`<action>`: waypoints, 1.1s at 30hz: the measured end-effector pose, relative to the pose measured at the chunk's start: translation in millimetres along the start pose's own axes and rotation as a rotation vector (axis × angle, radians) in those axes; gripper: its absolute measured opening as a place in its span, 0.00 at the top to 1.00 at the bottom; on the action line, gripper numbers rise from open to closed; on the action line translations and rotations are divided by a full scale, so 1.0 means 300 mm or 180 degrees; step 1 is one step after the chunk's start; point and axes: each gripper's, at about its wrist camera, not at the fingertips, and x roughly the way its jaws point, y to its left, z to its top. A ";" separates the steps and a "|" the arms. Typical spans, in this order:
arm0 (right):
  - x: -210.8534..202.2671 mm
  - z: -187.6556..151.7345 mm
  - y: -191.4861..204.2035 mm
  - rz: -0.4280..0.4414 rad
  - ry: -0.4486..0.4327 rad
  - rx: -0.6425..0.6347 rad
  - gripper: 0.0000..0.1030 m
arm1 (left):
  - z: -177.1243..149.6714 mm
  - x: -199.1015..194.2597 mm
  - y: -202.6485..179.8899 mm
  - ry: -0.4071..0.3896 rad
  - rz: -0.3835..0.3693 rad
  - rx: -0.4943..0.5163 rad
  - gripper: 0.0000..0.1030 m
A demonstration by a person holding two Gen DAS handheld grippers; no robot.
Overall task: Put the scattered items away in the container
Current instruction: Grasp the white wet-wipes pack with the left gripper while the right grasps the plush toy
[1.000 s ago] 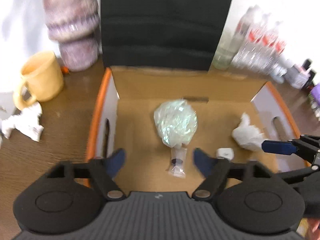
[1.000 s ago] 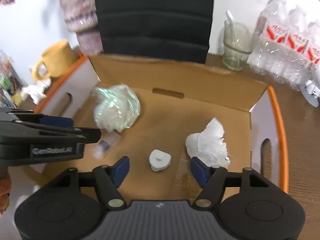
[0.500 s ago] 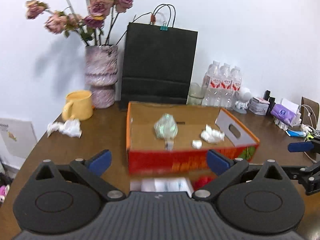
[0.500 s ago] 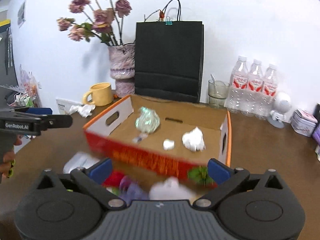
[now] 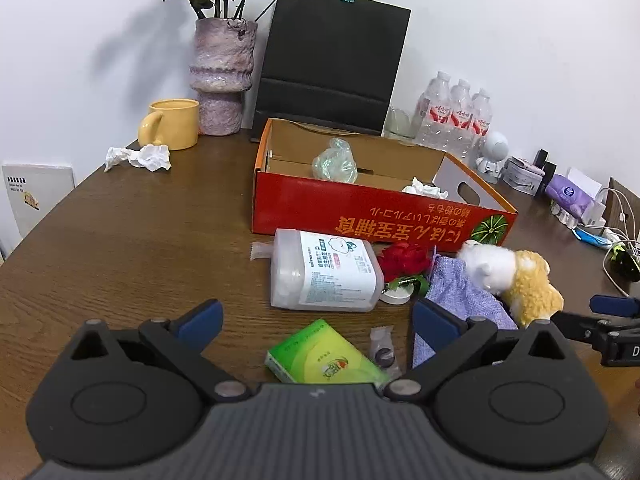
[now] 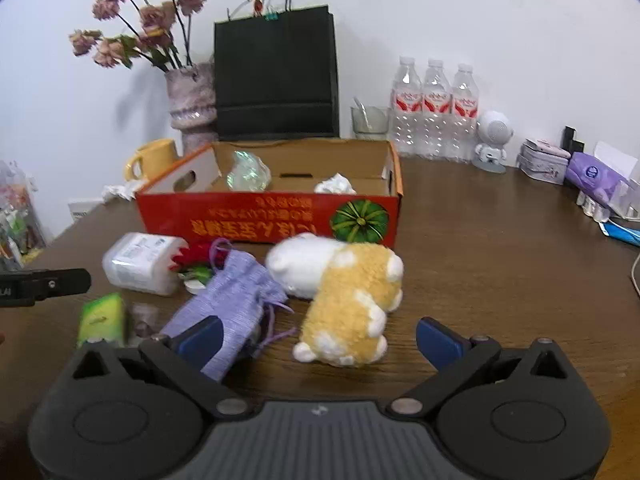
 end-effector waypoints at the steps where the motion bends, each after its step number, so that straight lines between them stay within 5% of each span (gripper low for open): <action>1: 0.002 -0.001 -0.001 -0.0001 -0.0005 0.0011 0.00 | 0.002 0.005 -0.002 0.0000 -0.0001 -0.0010 0.00; 13: 0.135 0.040 -0.014 -0.0257 0.0120 0.0015 0.07 | 0.061 0.177 -0.119 0.0066 0.0282 0.0348 0.00; 24: 0.250 0.050 -0.078 -0.0226 0.0330 0.0336 0.36 | 0.066 0.292 -0.064 0.0297 0.0487 0.0157 0.18; 26: 0.261 0.046 -0.088 -0.0196 0.0357 0.0376 0.49 | 0.067 0.293 -0.054 0.0288 0.0491 0.0162 0.18; 33: 0.249 0.039 -0.092 -0.0140 0.0223 0.0403 0.56 | 0.060 0.264 -0.049 0.0184 0.0483 0.0202 0.19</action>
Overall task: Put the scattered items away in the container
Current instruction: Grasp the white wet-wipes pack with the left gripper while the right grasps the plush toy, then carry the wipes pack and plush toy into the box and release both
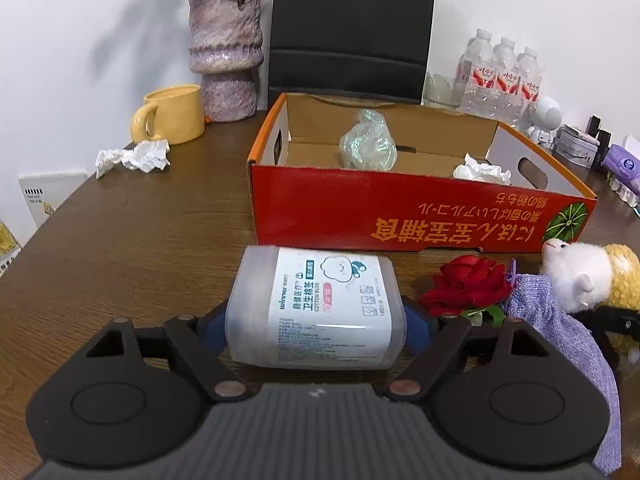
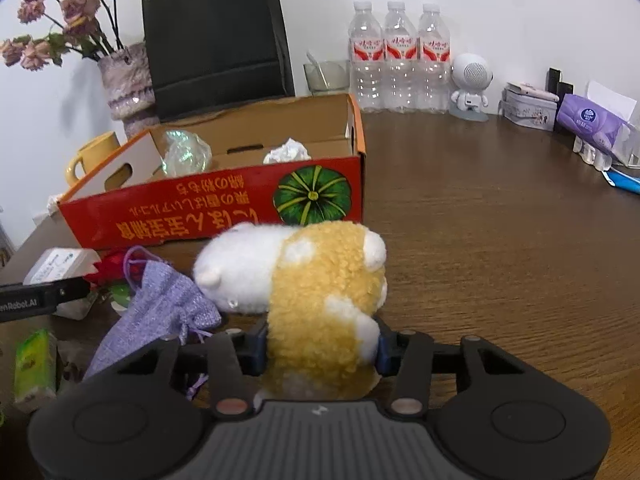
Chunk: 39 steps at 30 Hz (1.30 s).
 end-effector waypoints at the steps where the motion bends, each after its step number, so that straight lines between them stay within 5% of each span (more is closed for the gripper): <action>1: -0.006 -0.001 0.000 0.0005 -0.0028 -0.0001 0.56 | -0.002 -0.008 0.001 -0.0025 0.0000 0.0006 0.19; 12: -0.107 0.011 -0.002 0.0106 -0.0302 0.0012 0.57 | 0.029 -0.154 0.020 -0.0395 -0.0123 -0.0020 0.19; 19: -0.214 0.240 0.041 0.0400 -0.0713 -0.0256 0.57 | 0.339 -0.238 -0.017 -0.0857 -0.0454 0.0086 0.19; 23: -0.117 0.458 0.101 0.0381 -0.0690 -0.0444 0.57 | 0.539 -0.095 -0.078 -0.0637 -0.0389 0.0098 0.19; 28: 0.174 0.655 0.158 0.0269 -0.0198 -0.0421 0.57 | 0.662 0.206 -0.123 -0.0139 -0.0175 0.0032 0.19; 34: 0.487 0.695 0.174 -0.0018 0.0278 -0.0369 0.57 | 0.683 0.467 -0.126 0.0248 0.0091 -0.0045 0.19; 39: 0.614 0.674 0.174 -0.0042 0.0614 -0.0323 0.55 | 0.661 0.573 -0.128 0.0644 0.0126 -0.0036 0.19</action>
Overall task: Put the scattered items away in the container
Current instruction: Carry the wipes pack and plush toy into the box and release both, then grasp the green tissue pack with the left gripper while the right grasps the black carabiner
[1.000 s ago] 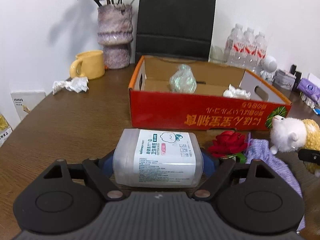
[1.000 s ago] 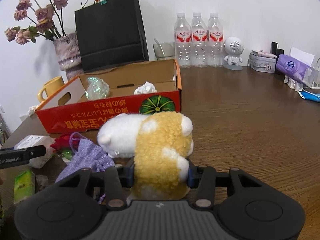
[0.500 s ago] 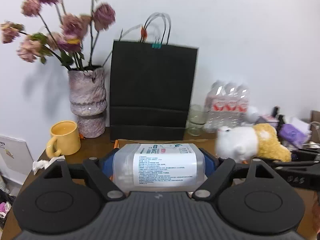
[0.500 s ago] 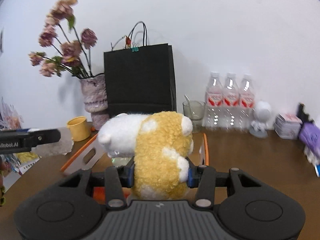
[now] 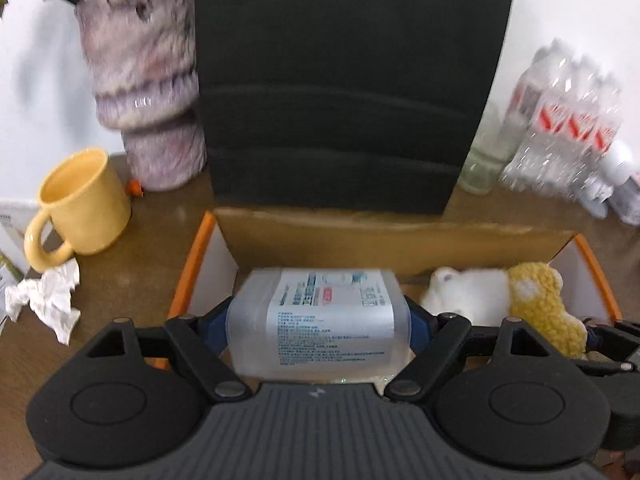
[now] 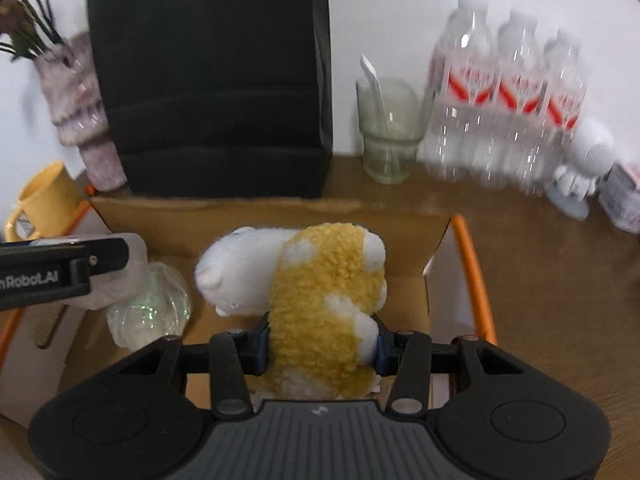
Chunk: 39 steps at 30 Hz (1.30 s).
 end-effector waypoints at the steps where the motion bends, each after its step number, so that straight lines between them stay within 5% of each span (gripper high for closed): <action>1: 0.019 -0.003 0.003 -0.0020 0.0076 -0.0030 0.52 | -0.005 0.009 -0.005 0.0029 0.0022 0.0034 0.18; 8: 0.030 -0.016 0.020 -0.0028 0.0210 -0.0165 0.25 | -0.021 -0.023 -0.007 -0.0064 0.0024 0.0145 0.04; 18: -0.340 -0.075 0.002 0.0216 -0.0413 -0.0253 0.13 | -0.148 -0.443 0.078 -0.1011 -0.0276 0.0212 0.00; 27: -0.736 -0.457 0.001 0.0378 -0.0989 -0.0535 0.00 | -0.582 -0.738 0.211 -0.1372 -0.0493 0.0373 0.00; 39: -0.785 -0.904 0.087 0.0426 -0.0818 -0.0462 0.00 | -0.943 -0.777 0.262 -0.1047 -0.0644 0.0212 0.00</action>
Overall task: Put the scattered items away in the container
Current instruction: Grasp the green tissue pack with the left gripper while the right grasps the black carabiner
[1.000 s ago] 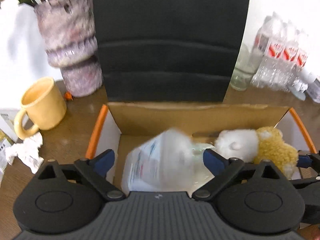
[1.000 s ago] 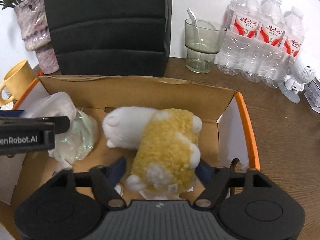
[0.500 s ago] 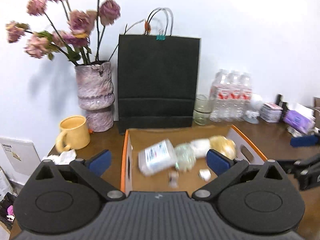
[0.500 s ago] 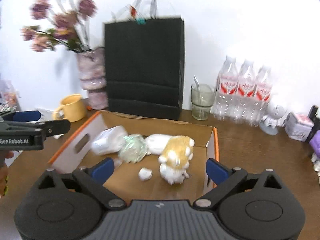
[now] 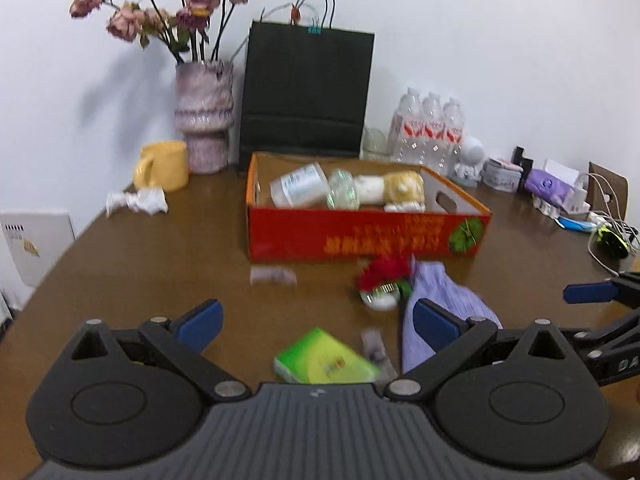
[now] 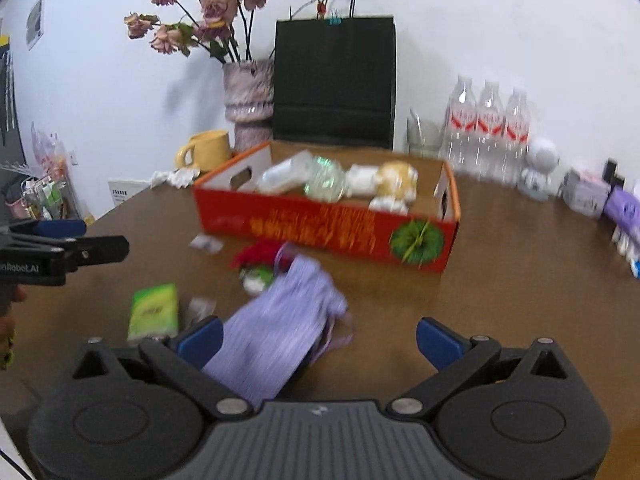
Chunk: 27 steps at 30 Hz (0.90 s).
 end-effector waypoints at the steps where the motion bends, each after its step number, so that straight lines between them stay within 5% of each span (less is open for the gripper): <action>1: 0.000 -0.021 0.008 -0.0012 0.0033 0.0017 0.00 | -0.017 -0.003 -0.002 0.0032 -0.0003 -0.0016 0.00; 12: 0.021 -0.141 0.060 -0.0086 0.0417 0.0047 0.03 | -0.108 0.005 -0.012 0.0262 -0.0026 0.0042 0.00; 17: 0.025 -0.147 0.083 -0.0111 0.0513 0.0028 0.12 | -0.103 0.033 -0.019 0.0271 -0.0028 0.0270 0.00; 27: 0.043 -0.149 0.122 -0.0248 0.0692 0.0141 0.55 | -0.098 0.160 -0.003 0.0407 -0.0239 0.0828 0.00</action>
